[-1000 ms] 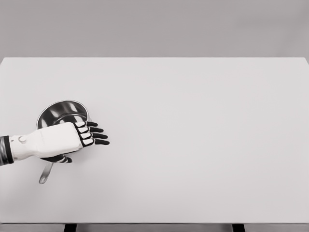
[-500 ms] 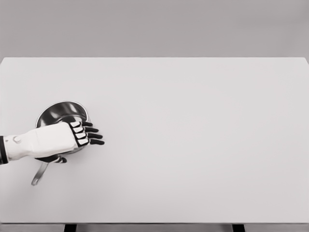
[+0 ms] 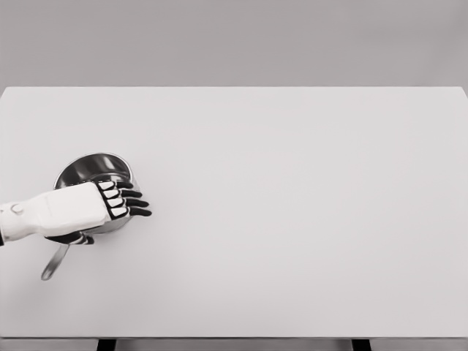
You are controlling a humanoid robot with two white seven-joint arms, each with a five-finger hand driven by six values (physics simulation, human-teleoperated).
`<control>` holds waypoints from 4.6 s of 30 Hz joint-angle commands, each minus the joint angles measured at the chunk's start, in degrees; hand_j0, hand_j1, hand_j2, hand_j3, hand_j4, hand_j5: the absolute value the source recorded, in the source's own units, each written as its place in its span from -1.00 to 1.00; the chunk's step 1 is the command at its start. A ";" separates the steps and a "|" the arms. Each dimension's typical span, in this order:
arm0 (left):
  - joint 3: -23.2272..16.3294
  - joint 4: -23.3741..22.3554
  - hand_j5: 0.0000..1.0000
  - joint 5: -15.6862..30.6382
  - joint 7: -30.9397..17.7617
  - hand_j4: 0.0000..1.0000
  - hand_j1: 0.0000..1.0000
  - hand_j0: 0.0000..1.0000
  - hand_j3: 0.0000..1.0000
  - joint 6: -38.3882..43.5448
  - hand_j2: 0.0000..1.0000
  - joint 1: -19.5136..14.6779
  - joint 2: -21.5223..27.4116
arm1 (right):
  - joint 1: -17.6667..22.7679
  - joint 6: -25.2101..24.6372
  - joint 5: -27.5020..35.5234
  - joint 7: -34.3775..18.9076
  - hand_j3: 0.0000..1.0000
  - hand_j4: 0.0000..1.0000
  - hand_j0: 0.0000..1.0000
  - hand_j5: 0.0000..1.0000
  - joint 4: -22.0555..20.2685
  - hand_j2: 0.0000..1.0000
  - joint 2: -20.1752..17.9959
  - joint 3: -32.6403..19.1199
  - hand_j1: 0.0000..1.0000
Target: Rotate pot handle
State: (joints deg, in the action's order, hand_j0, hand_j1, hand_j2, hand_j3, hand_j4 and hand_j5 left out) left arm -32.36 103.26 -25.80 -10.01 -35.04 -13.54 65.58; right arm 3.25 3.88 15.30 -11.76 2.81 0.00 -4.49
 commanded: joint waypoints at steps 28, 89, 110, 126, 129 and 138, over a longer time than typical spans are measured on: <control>6.69 0.10 1.00 8.92 0.52 1.00 1.00 1.00 1.00 0.04 1.00 7.12 1.31 | 0.00 -0.01 -0.01 -0.01 1.00 1.00 1.00 1.00 0.00 1.00 0.00 0.00 1.00; 23.75 -0.52 1.00 0.83 0.69 1.00 1.00 1.00 1.00 0.04 1.00 19.34 -3.88 | 0.00 -0.01 -0.01 -0.01 1.00 1.00 1.00 1.00 0.00 1.00 0.00 0.00 1.00; 27.35 -3.59 1.00 0.39 0.43 1.00 1.00 1.00 1.00 0.04 1.00 19.95 -4.50 | 0.00 -0.01 -0.01 -0.01 1.00 1.00 1.00 1.00 0.00 1.00 0.00 0.00 1.00; 30.25 -5.71 1.00 -1.54 0.34 1.00 1.00 1.00 1.00 0.04 1.00 20.39 -6.25 | 0.00 -0.01 -0.01 -0.01 1.00 1.00 1.00 1.00 0.00 1.00 0.00 0.00 1.00; 30.95 -6.50 1.00 -1.45 0.34 1.00 1.00 1.00 1.00 0.04 1.00 20.30 -6.60 | 0.00 0.08 -0.01 -0.01 1.00 1.00 1.00 1.00 0.00 1.00 0.00 0.00 1.00; 32.62 -8.69 1.00 -1.54 0.25 1.00 1.00 1.00 1.00 0.04 1.00 20.39 -6.60 | 0.00 -0.01 -0.01 -0.01 1.00 1.00 1.00 1.00 0.00 1.00 0.00 0.00 1.00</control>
State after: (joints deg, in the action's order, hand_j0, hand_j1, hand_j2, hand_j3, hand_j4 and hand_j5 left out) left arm -0.10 95.06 -27.70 -9.77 -35.05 6.86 58.91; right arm 3.25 3.88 15.30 -11.76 2.81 0.00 -4.49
